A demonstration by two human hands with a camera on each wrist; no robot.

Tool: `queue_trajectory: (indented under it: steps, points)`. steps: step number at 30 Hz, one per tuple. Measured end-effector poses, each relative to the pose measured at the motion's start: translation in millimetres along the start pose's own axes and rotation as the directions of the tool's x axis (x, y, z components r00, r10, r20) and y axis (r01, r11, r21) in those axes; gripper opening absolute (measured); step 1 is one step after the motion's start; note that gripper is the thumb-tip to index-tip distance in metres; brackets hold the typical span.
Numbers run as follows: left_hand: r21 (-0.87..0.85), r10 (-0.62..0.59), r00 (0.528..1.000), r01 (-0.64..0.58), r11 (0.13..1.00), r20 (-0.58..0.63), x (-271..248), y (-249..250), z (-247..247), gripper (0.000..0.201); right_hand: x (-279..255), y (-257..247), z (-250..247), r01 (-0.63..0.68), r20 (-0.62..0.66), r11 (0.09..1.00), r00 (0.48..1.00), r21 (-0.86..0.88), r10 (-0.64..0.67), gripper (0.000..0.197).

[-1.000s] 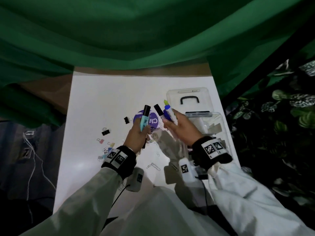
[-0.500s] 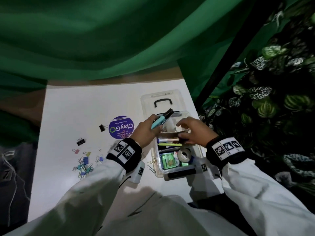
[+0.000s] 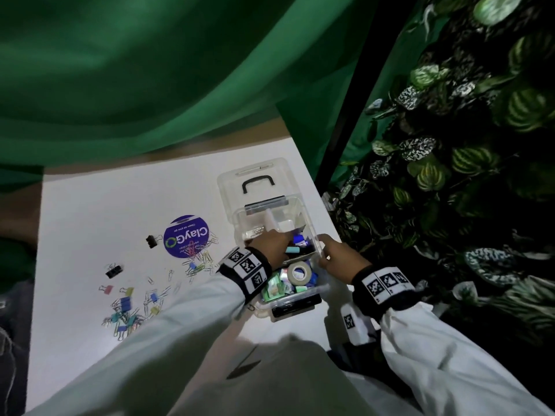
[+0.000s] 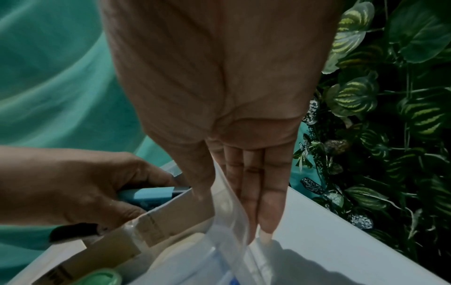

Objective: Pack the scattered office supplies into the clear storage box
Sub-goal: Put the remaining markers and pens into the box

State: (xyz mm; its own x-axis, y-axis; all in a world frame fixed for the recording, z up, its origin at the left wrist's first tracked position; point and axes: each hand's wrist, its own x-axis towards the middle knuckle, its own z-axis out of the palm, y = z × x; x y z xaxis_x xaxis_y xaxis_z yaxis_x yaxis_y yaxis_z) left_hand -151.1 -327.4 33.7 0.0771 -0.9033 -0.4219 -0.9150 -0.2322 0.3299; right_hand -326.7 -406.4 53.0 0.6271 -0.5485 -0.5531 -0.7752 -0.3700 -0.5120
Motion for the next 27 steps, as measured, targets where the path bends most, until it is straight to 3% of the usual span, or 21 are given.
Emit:
queue_trajectory:
  steps: [3, 7, 9, 12, 15, 18, 22, 24, 27]
  points:
    - [0.03, 0.023, 0.996, -0.02, 0.999, -0.092, -4.4, 1.3, -0.6, 0.056, -0.7, 0.3, -1.4, 0.007, 0.005, 1.0, 1.0, 0.012, -0.007, 0.046]
    - [-0.092, -0.017, 0.986, 0.002, 0.996, -0.165, -10.6, 1.5, -4.2, 0.035, -0.4, 0.3, -1.5, 0.015, 0.017, 1.0, 1.0, 0.022, -0.015, 0.045]
    - [-0.161, -0.015, 0.989, -0.009, 0.987, -0.148, -12.9, 2.5, -3.5, 0.043, -0.7, -1.9, -1.9, 0.016, 0.025, 0.999, 1.0, 0.029, -0.017, 0.043]
    - [-0.125, 0.032, 0.992, -0.047, 0.991, -0.123, -18.6, 2.9, -5.3, 0.053, -1.8, -2.3, -3.5, 0.017, 0.029, 0.999, 0.999, 0.034, -0.018, 0.041]
    - [-0.034, 0.054, 0.981, -0.062, 0.998, -0.186, -27.0, -2.2, -9.0, 0.03, -3.4, -2.7, -3.1, 0.023, 0.016, 0.999, 1.0, 0.025, -0.023, 0.041]
    - [0.148, 0.053, 0.996, -0.042, 0.988, -0.067, -33.0, -9.6, -6.1, 0.018, -5.2, -6.0, -3.5, 0.015, 0.0, 1.0, 1.0, 0.0, -0.015, 0.041]
    - [0.173, 0.061, 0.998, -0.064, 0.983, 0.023, -37.8, -14.6, 4.0, 0.022, -6.9, -3.3, -11.4, -0.024, -0.025, 0.998, 0.999, -0.064, 0.023, 0.038]
    - [0.119, 0.134, 0.991, -0.13, 0.984, -0.021, -42.1, -14.3, 9.6, 0.02, -7.8, -1.7, -16.1, -0.056, 0.001, 0.992, 0.998, -0.11, 0.057, 0.038]
    - [-0.004, 0.207, 0.96, -0.212, 0.977, -0.191, -54.2, -16.9, 8.8, 0.02, -6.5, -3.3, -20.1, -0.102, 0.063, 0.983, 0.992, -0.155, 0.113, 0.041]
